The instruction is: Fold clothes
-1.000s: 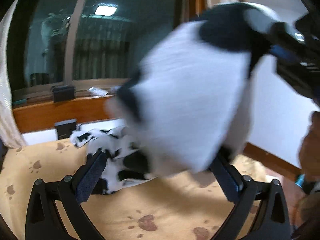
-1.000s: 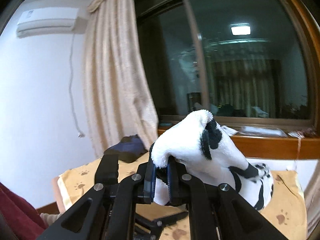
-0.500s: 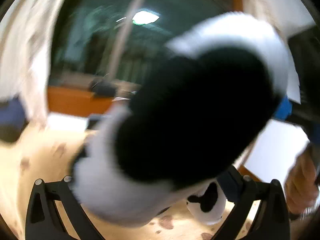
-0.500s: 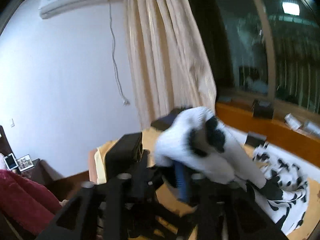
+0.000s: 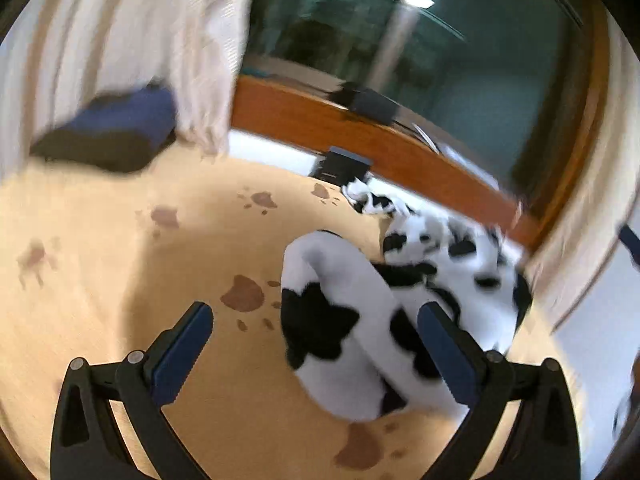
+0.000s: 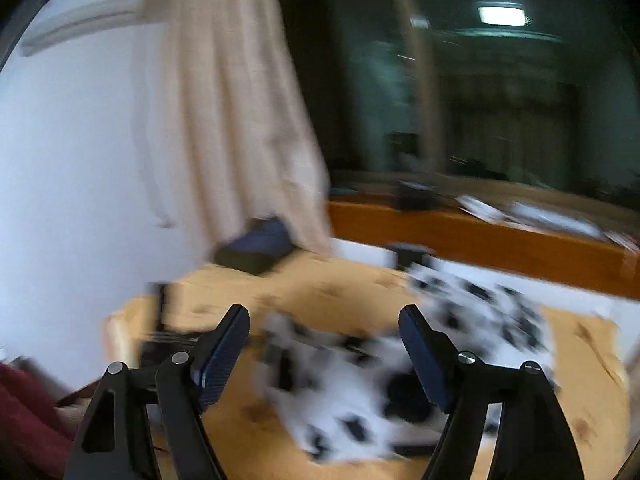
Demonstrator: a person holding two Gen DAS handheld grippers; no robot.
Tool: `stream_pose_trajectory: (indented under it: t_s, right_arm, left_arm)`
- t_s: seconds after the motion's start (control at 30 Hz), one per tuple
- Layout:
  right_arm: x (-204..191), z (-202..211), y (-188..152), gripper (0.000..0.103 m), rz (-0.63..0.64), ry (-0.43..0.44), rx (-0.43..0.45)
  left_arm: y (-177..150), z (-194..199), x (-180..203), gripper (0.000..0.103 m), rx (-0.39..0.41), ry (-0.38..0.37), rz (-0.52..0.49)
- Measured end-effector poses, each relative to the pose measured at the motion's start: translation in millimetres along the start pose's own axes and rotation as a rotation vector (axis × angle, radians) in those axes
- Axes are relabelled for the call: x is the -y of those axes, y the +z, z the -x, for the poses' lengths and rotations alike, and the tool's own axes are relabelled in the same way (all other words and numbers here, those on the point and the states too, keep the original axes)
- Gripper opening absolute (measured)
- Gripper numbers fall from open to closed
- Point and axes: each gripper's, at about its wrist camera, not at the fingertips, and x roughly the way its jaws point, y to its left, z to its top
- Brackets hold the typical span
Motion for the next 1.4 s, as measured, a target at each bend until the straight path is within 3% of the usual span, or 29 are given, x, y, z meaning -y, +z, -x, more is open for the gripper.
stream_pose_trajectory:
  t_s: [0.1, 0.2, 0.3, 0.47, 0.6, 0.67, 0.8, 0.83, 0.87, 0.97, 1.03, 1.23, 1.33, 1.4]
  right_arm:
    - [33, -5, -27, 0.079, -0.058, -0.089, -0.053]
    - [56, -12, -56, 0.079, -0.141, -0.11, -0.089]
    - [66, -22, -70, 0.079, -0.207, -0.101, -0.099]
    - [73, -26, -87, 0.079, -0.247, -0.078, -0.114]
    - [77, -28, -96, 0.079, -0.265, -0.057, -0.109]
    - [82, -29, -98, 0.079, -0.294, -0.049, -0.098]
    - [96, -27, -105, 0.079, -0.364, -0.051, -0.065]
    - [100, -26, -107, 0.079, -0.386, -0.051, -0.056]
    - [103, -25, -109, 0.079, -0.401, -0.056, -0.048]
    - [113, -21, -118, 0.079, -0.435, -0.093, -0.021]
    - [118, -17, -124, 0.079, -0.448, -0.129, -0.007]
    - [127, -3, -125, 0.079, -0.437, -0.175, -0.005]
    - [121, 7, -116, 0.079, -0.321, -0.249, -0.033]
    - [114, 9, -114, 0.08, -0.213, -0.307, -0.073]
  left_arm:
    - [-17, 9, 36, 0.103, 0.007, 0.051, -0.331]
    - [-39, -2, 72, 0.103, -0.024, 0.019, -0.596]
    - [-60, -12, 96, 0.103, -0.074, -0.053, -0.761]
    - [-73, -31, 117, 0.103, -0.068, 0.071, -1.012]
    - [-76, -47, 132, 0.103, -0.084, 0.092, -1.155]
    - [-75, -52, 138, 0.103, -0.084, 0.077, -1.181]
    - [-72, -65, 152, 0.099, -0.112, 0.061, -1.201]
    - [-70, -68, 154, 0.086, -0.139, 0.039, -1.183]
    - [-68, -71, 156, 0.064, -0.167, 0.016, -1.163]
    - [-54, -73, 156, 0.035, -0.21, -0.039, -1.067]
    - [-38, -70, 152, 0.023, -0.215, -0.073, -0.965]
    - [31, -39, 133, 0.014, -0.1, -0.134, -0.609]
    - [65, -22, 128, 0.011, -0.012, -0.148, -0.488]
    - [84, -15, 129, 0.011, 0.032, -0.154, -0.463]
